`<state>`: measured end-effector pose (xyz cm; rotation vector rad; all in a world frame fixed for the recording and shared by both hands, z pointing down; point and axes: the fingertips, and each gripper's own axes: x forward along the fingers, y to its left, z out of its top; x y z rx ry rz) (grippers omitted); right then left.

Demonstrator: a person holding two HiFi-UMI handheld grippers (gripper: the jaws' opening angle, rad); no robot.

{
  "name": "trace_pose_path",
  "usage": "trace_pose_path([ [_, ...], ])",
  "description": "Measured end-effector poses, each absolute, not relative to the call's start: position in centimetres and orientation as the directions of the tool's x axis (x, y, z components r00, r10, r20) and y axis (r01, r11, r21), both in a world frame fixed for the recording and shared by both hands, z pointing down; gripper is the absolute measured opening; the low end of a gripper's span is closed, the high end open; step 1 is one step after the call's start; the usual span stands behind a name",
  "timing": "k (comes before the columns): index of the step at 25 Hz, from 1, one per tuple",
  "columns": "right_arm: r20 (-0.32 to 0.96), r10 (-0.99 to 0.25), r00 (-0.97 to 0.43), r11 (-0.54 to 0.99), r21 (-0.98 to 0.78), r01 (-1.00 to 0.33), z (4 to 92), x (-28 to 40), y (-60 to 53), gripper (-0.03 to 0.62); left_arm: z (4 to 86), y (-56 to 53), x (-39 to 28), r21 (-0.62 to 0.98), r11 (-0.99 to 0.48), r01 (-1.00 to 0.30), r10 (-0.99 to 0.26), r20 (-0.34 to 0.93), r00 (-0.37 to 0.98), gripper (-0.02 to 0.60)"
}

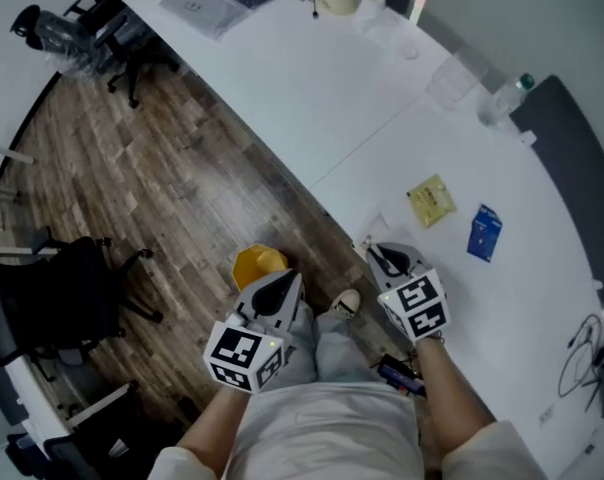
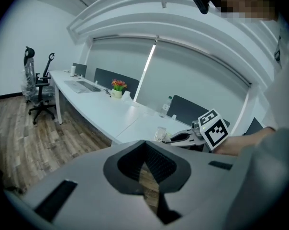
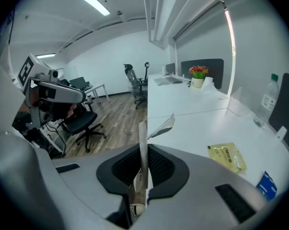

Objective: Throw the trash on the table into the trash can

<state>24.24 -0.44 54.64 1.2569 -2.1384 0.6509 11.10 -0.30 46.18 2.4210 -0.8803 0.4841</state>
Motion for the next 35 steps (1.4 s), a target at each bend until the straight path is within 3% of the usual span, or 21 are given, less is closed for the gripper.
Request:
trace_pose_path([
  [15,0.668,-0.455,-0.589,0.692,-0.151,-0.706,54.3,9.3,-3.1,0.051,46.5,-1.0,-1.8,0.338,-0.456,-0.823,-0.673,0.474,0.568,0.0],
  [35,0.659,-0.277,-0.699,0.842,-0.184,-0.508,52.4,-6.1,-5.6,0.047,45.3,-2.6,-17.8,0.331,-0.283,-0.9,-0.796,0.442,0.413,0.0],
])
